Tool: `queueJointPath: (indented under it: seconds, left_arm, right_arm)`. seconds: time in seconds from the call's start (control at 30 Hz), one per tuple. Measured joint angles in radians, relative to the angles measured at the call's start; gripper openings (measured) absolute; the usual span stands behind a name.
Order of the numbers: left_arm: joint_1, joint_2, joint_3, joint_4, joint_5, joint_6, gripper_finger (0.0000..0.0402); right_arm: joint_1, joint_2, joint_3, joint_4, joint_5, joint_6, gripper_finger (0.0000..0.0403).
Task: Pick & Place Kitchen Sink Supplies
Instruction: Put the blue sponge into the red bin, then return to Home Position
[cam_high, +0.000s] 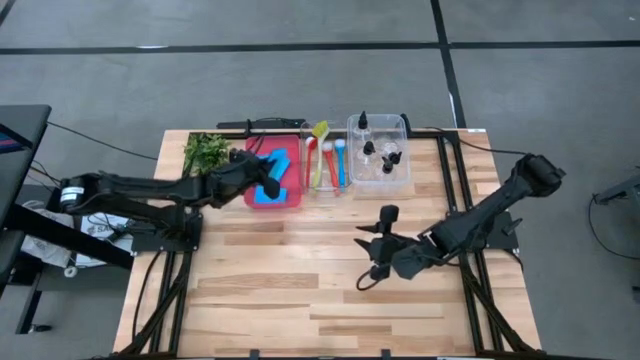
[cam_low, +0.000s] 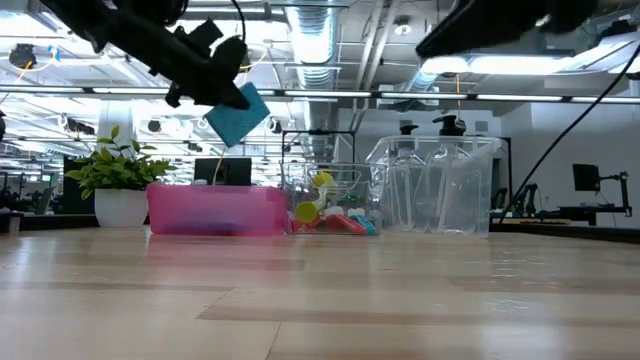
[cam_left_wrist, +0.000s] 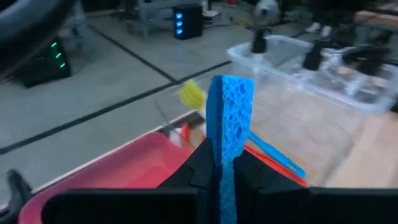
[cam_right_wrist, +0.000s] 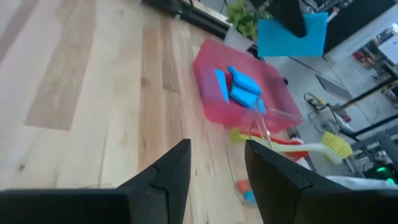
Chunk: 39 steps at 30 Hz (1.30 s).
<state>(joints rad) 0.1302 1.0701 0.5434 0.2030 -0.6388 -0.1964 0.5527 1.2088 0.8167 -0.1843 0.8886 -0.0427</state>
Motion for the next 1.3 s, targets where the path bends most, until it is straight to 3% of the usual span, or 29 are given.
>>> queueJointPath:
  seconds: [0.13,0.3,0.63,1.07,1.3]
  left_arm:
    - [0.065,0.046,0.0,-0.002,0.002,-0.072,0.0025]
    - [0.131,0.13,0.0,0.007,0.082,-0.107,0.0027]
    - [0.142,0.216,0.0,0.09,0.085,-0.081,0.003]
    - [0.142,0.214,0.0,0.097,0.082,-0.017,0.0113]
    - [0.138,0.206,0.0,0.093,0.082,0.045,0.0127]
  right_arm:
    - [-0.027,0.013,-0.049,0.074,-0.001,0.002,0.0143]
    - [-0.05,0.023,-0.06,0.091,-0.012,0.001,0.0143]
    - [-0.058,0.023,-0.06,0.112,-0.083,-0.001,0.0137]
    - [-0.058,0.023,-0.06,0.113,-0.084,-0.001,0.0135]
    - [-0.058,0.023,-0.059,0.092,-0.083,-0.02,0.0137]
